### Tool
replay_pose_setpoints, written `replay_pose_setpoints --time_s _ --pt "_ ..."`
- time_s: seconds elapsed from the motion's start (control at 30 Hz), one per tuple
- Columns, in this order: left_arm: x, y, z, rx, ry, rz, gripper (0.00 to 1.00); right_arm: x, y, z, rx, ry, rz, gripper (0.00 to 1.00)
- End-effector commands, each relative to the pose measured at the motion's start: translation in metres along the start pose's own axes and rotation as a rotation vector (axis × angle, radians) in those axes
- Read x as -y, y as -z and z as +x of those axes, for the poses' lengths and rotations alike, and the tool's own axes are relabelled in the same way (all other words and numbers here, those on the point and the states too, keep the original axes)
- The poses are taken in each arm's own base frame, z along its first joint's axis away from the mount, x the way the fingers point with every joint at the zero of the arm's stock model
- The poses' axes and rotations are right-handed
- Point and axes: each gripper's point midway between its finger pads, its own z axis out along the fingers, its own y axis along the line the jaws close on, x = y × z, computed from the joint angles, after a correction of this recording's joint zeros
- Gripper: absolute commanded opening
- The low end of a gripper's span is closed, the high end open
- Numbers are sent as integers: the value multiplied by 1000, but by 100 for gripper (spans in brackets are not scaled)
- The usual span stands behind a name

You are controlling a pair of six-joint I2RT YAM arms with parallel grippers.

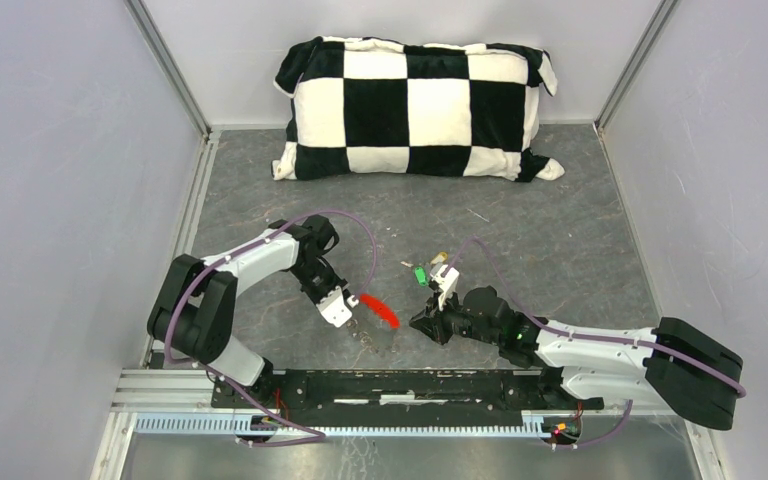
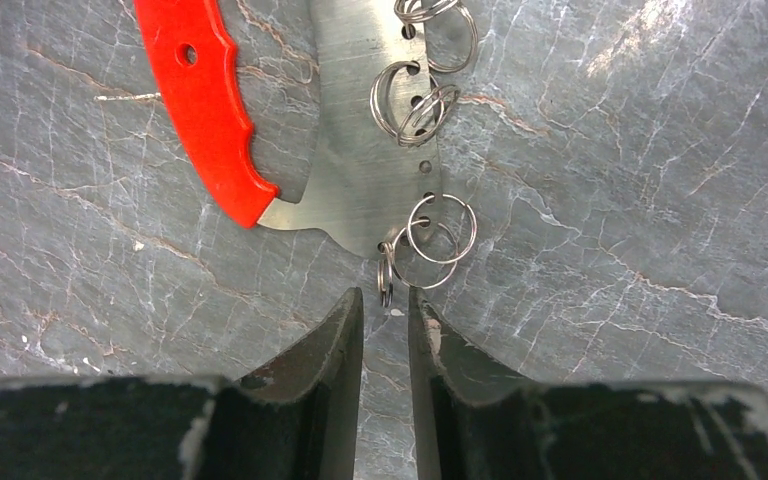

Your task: Put the keys on the keyring

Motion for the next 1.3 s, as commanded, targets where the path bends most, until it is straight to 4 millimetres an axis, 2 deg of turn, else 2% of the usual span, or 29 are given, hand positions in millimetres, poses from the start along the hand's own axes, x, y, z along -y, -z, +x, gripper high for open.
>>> replay_pose_setpoints --time_s 0.0,0.5,0.77,0.9,1.03,1.13,1.27 --pt "-9 -2 -6 30 -96 -12 29 -2 -1 -9 42 -10 -13 14" --pt "-9 -7 -13 44 -81 4 25 1 0 -5 37 -22 -5 8" --pt "0 -4 -18 47 -74 41 4 2 -1 -2 29 -29 -5 6" --pt "4 2 -19 41 -47 70 2 2 0 -2 28 -30 -5 4" --pt "-7 17 -27 47 28 31 2 1 1 -9 44 -27 -6 3" --pt "-31 39 -42 80 114 -76 2 0 1 -20 67 -14 -7 3" --pt "-60 76 -69 147 255 -221 2 -7 3 -46 127 16 -22 2"
